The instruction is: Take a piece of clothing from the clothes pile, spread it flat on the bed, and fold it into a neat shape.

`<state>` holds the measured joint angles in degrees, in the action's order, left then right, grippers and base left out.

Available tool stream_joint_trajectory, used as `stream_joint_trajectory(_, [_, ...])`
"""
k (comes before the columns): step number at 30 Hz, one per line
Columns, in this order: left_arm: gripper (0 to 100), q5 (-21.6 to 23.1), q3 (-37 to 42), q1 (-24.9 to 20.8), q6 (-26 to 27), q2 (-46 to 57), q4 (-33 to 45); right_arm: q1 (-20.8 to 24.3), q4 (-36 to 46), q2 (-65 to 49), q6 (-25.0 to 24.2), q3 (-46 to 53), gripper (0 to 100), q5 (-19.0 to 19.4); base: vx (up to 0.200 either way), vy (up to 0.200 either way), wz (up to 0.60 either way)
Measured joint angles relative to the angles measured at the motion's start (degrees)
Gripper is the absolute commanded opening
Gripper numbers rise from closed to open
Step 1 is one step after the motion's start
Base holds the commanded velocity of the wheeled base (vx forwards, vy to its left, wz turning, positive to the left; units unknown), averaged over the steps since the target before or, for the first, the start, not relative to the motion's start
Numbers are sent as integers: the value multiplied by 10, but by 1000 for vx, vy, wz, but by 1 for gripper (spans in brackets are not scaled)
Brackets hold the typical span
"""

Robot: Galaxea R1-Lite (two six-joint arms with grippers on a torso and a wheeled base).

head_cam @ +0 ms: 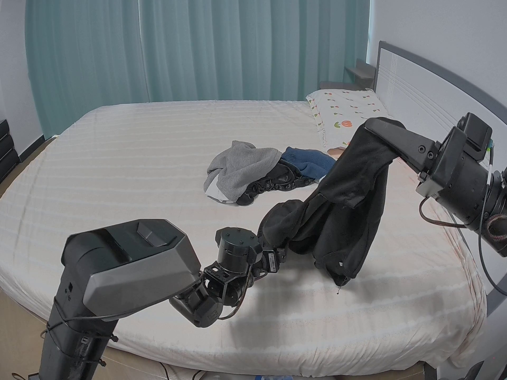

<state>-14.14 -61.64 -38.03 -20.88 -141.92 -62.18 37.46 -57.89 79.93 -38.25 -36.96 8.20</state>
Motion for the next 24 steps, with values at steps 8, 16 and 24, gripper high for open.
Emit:
stream_joint_trajectory(8, [0,-10,-26,5,-59,-27,0,-40,0,11,-3,8,0,4,0,0,0])
stream_joint_trajectory(16, [0,-27,31,10,-119,67,16,-72,0,25,-4,24,0,5,0,0,0])
stream_joint_trajectory(24, [0,-31,6,38,-136,223,177,-117,-25,62,1,-13,0,1,0,0,0])
